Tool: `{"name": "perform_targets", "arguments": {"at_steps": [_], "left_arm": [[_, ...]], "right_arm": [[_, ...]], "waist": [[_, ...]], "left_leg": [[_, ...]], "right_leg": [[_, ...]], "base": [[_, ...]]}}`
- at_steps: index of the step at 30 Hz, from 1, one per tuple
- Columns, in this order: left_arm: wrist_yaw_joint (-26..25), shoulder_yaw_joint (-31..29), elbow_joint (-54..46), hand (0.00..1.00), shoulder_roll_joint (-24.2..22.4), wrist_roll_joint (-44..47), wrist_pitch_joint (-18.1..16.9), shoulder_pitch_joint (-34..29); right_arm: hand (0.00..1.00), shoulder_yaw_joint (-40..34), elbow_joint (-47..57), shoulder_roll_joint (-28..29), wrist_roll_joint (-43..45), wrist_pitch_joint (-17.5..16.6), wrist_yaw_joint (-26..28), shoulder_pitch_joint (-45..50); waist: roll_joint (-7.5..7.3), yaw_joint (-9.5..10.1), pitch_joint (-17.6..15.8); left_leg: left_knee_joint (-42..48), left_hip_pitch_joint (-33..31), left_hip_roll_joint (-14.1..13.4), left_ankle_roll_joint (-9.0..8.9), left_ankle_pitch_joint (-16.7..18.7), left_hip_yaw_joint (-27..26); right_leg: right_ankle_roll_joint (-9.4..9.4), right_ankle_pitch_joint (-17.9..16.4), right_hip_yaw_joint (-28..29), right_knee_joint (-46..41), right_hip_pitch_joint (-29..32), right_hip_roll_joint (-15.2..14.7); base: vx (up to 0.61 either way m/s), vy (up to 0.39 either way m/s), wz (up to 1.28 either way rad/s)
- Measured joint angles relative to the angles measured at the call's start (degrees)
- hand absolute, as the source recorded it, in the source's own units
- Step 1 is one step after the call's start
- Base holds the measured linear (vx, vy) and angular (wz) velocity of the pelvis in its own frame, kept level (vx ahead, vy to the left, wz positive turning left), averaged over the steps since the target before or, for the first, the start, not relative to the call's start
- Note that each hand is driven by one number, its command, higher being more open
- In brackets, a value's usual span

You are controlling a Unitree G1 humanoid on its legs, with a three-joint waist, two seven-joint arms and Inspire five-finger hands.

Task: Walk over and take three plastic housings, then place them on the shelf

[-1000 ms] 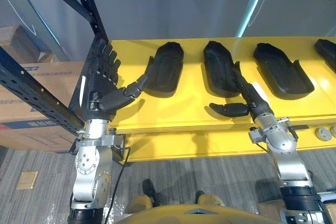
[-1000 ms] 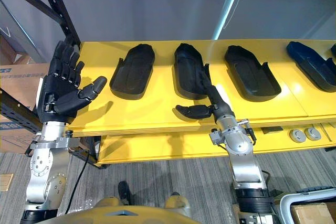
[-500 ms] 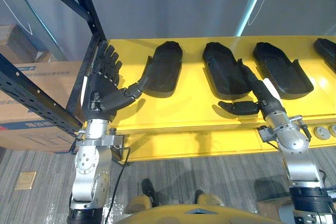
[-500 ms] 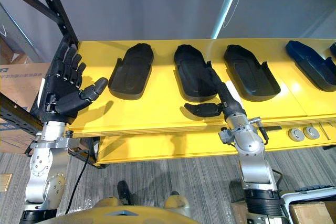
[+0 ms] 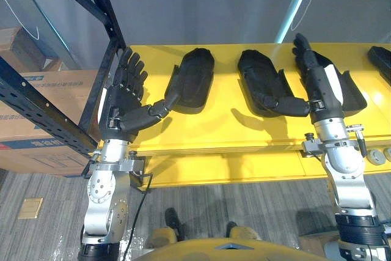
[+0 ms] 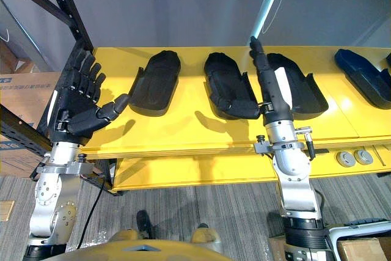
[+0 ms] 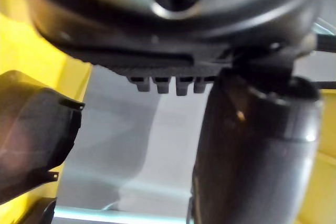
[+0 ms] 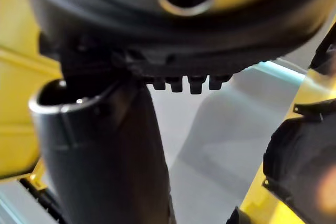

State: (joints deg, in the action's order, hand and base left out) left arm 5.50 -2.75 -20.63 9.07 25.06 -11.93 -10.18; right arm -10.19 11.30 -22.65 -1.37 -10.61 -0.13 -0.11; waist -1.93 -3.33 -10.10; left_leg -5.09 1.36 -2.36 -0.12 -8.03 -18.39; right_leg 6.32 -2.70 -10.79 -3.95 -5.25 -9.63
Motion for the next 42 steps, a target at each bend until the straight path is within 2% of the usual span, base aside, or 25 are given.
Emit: {"name": "perform_targets", "arguments": {"at_steps": [4, 8, 14, 22, 29, 37, 42], "left_arm": [[0.6, 0.1, 0.0, 1.0, -0.2, 2.0, 0.0, -2.6], [2.5, 0.2, -0.1, 1.0, -0.2, 4.6, -0.1, -3.8], [4.5, 3.8, -0.2, 1.0, -0.2, 8.7, -0.2, -3.3], [5.1, 5.2, -0.3, 1.0, -0.2, 9.1, -0.2, -2.4], [5.3, 7.2, -0.3, 1.0, -0.1, 9.0, -0.2, -1.1], [6.6, 7.6, -0.3, 1.0, -0.1, 9.0, -0.2, -1.1], [7.5, 7.5, -0.3, 1.0, -0.1, 9.0, -0.2, -1.1]], "right_arm": [[1.0, -3.9, 0.2, 5.4, 0.0, 0.0, -4.6, 4.2], [1.0, -4.3, 1.1, 7.2, 0.0, 0.1, -5.1, 7.4], [1.0, -4.3, 5.5, 7.4, 0.9, -0.1, -2.0, 9.9], [1.0, -2.6, 5.1, 7.4, 5.1, -0.1, 2.8, 10.8], [1.0, 0.3, -1.3, 7.4, 8.8, 0.7, 4.6, 10.6], [1.0, 0.8, -7.2, 7.4, 9.9, 1.3, 4.6, 10.4], [1.0, 1.5, -9.4, 7.4, 11.4, 1.3, 4.7, 9.3]], "waist": [[0.03, -0.47, 0.0], [0.1, -1.59, 0.0], [0.73, -3.13, 0.2], [0.93, -3.35, 0.2], [1.04, -3.18, 0.2], [2.44, -3.13, 0.2], [2.53, -2.95, 0.2]], "left_leg": [[0.0, -0.2, 0.0, -0.1, 0.1, -0.2], [0.1, -0.2, -0.2, -0.48, 0.4, -1.2], [0.2, 0.1, -0.4, -0.53, 1.0, -3.7], [0.2, 0.3, -0.7, -0.48, 1.2, -5.7], [0.2, 1.1, -0.5, -0.57, 1.4, -6.1], [0.2, 1.1, -0.5, -0.33, 1.1, -5.6], [0.0, 1.1, -0.5, -0.4, 1.0, -4.9]], "right_leg": [[-0.17, -0.1, 0.1, 0.0, 0.3, 0.0], [-0.22, -0.1, 1.5, 0.0, 1.1, 0.1], [-0.17, 0.3, 4.1, 0.0, 2.3, 0.2], [-0.03, 1.0, 6.2, 0.0, 2.9, 0.6], [-0.13, 0.9, 6.4, 0.0, 2.6, 0.7], [-0.21, 0.9, 6.0, 0.0, 2.2, 0.7], [-0.32, 0.8, 5.2, 0.0, 2.0, 0.6]], "base": [[0.0, 0.0, 0.0], [0.0, 0.003, -0.14], [0.02, 0.021, -0.23], [0.03, 0.017, -0.12], [0.01, 0.016, -0.03], [0.0, 0.008, 0.02], [-0.01, 0.023, 0.07]]}}
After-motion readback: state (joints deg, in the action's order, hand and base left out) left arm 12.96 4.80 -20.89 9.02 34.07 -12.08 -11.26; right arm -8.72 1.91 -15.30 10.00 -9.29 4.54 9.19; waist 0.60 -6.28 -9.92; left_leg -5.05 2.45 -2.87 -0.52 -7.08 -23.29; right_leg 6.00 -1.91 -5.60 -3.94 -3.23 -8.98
